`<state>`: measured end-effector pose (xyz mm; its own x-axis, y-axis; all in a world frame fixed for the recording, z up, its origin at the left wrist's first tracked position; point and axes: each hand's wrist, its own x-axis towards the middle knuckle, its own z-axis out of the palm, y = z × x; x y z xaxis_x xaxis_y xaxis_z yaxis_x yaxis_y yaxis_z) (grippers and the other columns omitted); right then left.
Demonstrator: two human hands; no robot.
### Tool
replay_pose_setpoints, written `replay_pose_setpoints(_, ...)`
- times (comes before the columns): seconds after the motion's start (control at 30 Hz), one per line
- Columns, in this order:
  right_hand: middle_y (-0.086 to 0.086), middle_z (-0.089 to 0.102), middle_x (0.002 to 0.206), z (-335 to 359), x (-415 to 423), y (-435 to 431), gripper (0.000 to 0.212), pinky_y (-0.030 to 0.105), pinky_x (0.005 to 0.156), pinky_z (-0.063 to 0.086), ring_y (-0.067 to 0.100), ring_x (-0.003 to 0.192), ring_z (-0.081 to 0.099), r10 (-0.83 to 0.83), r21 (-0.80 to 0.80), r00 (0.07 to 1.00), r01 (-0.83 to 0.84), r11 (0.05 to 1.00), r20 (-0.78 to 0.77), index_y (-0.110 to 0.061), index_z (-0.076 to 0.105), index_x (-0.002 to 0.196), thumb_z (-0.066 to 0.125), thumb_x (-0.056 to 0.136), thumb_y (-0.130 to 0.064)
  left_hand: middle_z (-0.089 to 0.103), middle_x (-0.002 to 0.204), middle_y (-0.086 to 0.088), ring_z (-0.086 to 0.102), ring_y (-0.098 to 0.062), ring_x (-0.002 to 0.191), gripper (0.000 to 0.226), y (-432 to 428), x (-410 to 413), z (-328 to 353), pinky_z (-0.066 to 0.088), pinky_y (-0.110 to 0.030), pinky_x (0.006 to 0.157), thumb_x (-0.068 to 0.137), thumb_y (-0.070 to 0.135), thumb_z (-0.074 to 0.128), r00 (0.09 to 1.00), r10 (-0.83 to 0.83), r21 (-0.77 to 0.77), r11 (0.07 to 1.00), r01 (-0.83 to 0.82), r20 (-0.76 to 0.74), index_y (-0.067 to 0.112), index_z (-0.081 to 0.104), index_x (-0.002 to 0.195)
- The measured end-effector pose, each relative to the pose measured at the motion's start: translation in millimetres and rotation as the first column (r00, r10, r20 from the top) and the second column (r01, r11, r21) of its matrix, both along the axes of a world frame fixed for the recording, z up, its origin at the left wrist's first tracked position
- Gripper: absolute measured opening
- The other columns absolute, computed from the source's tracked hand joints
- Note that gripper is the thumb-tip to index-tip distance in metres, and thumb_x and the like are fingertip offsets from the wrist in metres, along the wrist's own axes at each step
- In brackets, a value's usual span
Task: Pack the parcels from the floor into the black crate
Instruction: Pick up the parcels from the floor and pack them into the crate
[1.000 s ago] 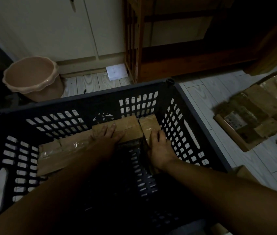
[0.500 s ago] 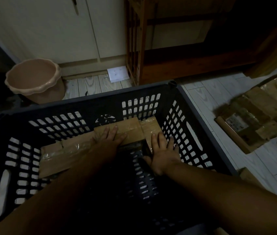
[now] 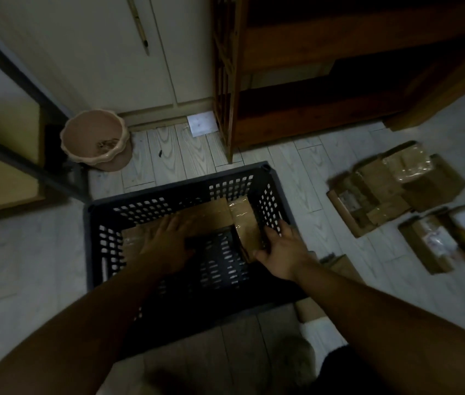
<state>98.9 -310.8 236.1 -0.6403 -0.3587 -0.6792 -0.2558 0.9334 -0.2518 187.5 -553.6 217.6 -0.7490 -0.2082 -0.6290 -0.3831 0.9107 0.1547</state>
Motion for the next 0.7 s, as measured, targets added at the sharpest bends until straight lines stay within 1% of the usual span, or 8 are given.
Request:
replay_pose_setpoints(0.1,0.007,0.002,0.16,80,14,10,0.077,0.046,0.117,0.018,0.031,0.145,0.006,-0.023,-0.034,1.0,0.023,0.999,0.014,-0.026,0.016,0.152,0.043,0.089,-0.061,-0.009,0.16,0.0,-0.01,-0.028,0.146,0.081,11,19,85,0.004,-0.055,0.117,0.09,0.049,0.049,1.0,0.018,-0.027,0.999,-0.018,0.006,0.034,-0.005,0.15)
replay_pose_setpoints(0.2,0.008,0.016,0.157,156,30,19,0.074,0.045,0.115,0.023,0.03,0.142,0.015,-0.009,-0.065,1.0,0.009,0.998,0.008,-0.024,0.025,0.15,0.045,0.088,-0.06,-0.007,0.16,-0.003,-0.01,-0.029,0.146,0.082,24,37,173,0.005,-0.053,0.117,0.09,0.049,0.05,0.997,0.07,-0.002,0.998,-0.07,0.017,0.032,-0.004,0.15)
replay_pose_setpoints(0.3,0.01,0.026,0.152,230,47,28,0.071,0.042,0.113,0.027,0.03,0.139,0.022,0.019,-0.098,1.0,-0.018,0.995,0.004,-0.022,0.03,0.148,0.046,0.089,-0.058,-0.005,0.16,-0.004,-0.008,-0.03,0.146,0.082,37,57,253,0.005,-0.055,0.116,0.09,0.049,0.051,0.989,0.149,0.015,0.989,-0.149,0.013,0.033,-0.002,0.15)
replay_pose_setpoints(0.4,0.01,0.035,0.145,296,60,37,0.066,0.04,0.109,0.032,0.029,0.133,0.031,0.068,-0.148,0.998,-0.068,0.987,-0.002,-0.023,0.036,0.144,0.047,0.089,-0.058,-0.002,0.16,-0.004,-0.004,-0.03,0.146,0.08,56,73,327,0.009,-0.056,0.114,0.09,0.047,0.052,0.974,0.227,0.036,0.973,-0.226,-0.02,0.032,0.001,0.15)
replay_pose_setpoints(0.47,0.011,0.04,0.141,334,64,43,0.064,0.04,0.107,0.036,0.028,0.129,0.036,0.073,-0.187,0.997,-0.069,0.98,0.012,-0.023,0.038,0.142,0.048,0.089,-0.058,0.0,0.16,-0.004,-0.003,-0.03,0.146,0.08,67,82,365,0.012,-0.054,0.114,0.091,0.048,0.051,0.971,0.233,0.031,0.972,-0.232,-0.056,0.029,0.001,0.151)
replay_pose_setpoints(0.53,0.012,0.041,0.14,368,67,49,0.064,0.04,0.105,0.039,0.028,0.127,0.039,0.068,-0.208,0.998,-0.065,0.976,0.009,-0.023,0.039,0.141,0.049,0.088,-0.057,0.001,0.16,-0.004,-0.001,-0.03,0.146,0.086,77,94,396,0.014,-0.054,0.116,0.088,0.051,0.054,0.966,0.234,0.022,0.972,-0.233,-0.106,0.028,0.0,0.151)
replay_pose_setpoints(0.6,0.012,0.037,0.143,397,71,59,0.061,0.039,0.105,0.037,0.029,0.13,0.036,0.048,-0.228,0.998,-0.054,0.972,-0.035,-0.023,0.039,0.142,0.049,0.09,-0.053,0.004,0.159,-0.006,0.002,-0.032,0.146,0.095,85,104,420,0.017,-0.056,0.115,0.082,0.054,0.06,0.964,0.222,0.037,0.975,-0.219,-0.149,0.029,-0.001,0.15)
replay_pose_setpoints(0.7,0.01,0.021,0.156,433,85,85,0.067,0.036,0.11,0.027,0.029,0.141,0.023,0.021,-0.203,0.99,-0.049,0.978,-0.141,-0.018,0.025,0.15,0.046,0.094,-0.05,-0.001,0.159,-0.008,-0.001,-0.033,0.146,0.096,102,116,454,0.012,-0.052,0.117,0.082,0.055,0.06,0.965,0.216,0.077,0.975,-0.206,-0.151,0.031,-0.004,0.15)
